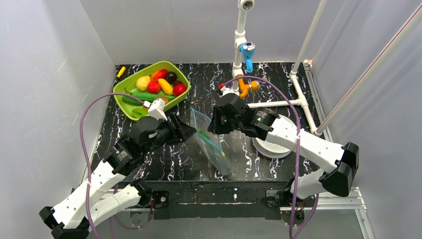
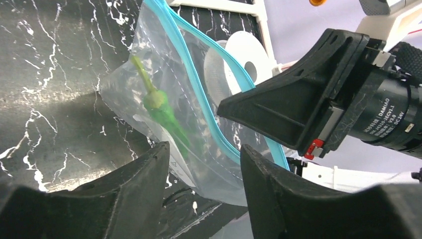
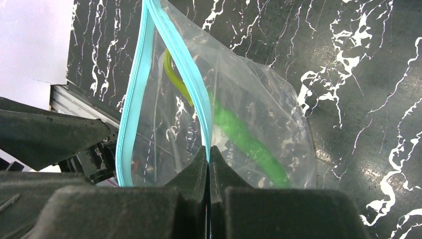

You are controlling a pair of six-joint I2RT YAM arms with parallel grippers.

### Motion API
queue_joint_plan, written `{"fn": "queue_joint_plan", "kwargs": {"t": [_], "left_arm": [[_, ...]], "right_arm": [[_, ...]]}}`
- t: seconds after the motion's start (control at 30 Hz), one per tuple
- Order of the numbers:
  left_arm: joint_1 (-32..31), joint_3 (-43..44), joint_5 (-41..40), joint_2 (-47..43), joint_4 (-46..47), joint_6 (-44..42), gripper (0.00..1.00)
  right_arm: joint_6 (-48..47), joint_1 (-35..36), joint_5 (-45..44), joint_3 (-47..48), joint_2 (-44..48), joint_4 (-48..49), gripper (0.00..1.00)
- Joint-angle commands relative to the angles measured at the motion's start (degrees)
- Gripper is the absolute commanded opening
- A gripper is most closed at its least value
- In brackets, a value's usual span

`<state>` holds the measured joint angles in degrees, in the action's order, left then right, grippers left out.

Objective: Place the food in the zip-top bag and seal the zipper
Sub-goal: Adjust the zipper food storage bag at the center of the board.

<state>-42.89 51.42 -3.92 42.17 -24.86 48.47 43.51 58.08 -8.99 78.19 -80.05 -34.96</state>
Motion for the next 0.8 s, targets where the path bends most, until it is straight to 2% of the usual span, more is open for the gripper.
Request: {"fn": "queue_joint_plan", "kwargs": {"t": [0.0,0.07,0.23,0.33,0.43,0.47,0.53,0.67,0.77], "left_arm": [[-0.18,-1.22,3.77,0.46,3.59,2.24,0.58],[-0.18,-1.59,5.87,1.70,5.13,2.08,0.61],[-0.18,-1.34,8.73,5.59,7.66,2.48,0.62],[-0.24,-0.52,10.07,7.10,8.66,2.22,0.44],[-0.18,2.09,10.03,7.55,6.60,-1.24,0.13],[-0.19,2.85,10.25,7.56,6.44,-1.96,0.07],[-0.18,4.58,11.51,7.62,6.85,-3.47,0.01],[-0.22,8.78,15.99,8.56,8.13,-0.10,0.00],[-0.19,7.74,16.42,8.93,9.34,4.12,0.00]], "right_arm": [[-0.83,-0.16,-1.44,2.47,-0.26,0.19,0.01],[-0.97,-0.16,-1.64,2.62,-0.44,0.04,0.01],[-1.06,-0.16,-1.58,2.43,-0.81,-0.03,0.01],[-1.79,-0.16,-1.97,1.91,-0.57,-0.04,0.01],[-5.25,0.05,-4.28,1.29,0.36,-0.10,0.01],[-7.22,0.28,-5.41,1.63,0.68,-0.59,0.01],[-11.77,0.91,-8.18,3.19,1.48,-2.20,0.01],[-16.97,3.85,-13.95,6.82,4.18,-6.19,0.01],[-17.79,4.48,-13.77,3.11,7.07,-3.35,0.01]]}}
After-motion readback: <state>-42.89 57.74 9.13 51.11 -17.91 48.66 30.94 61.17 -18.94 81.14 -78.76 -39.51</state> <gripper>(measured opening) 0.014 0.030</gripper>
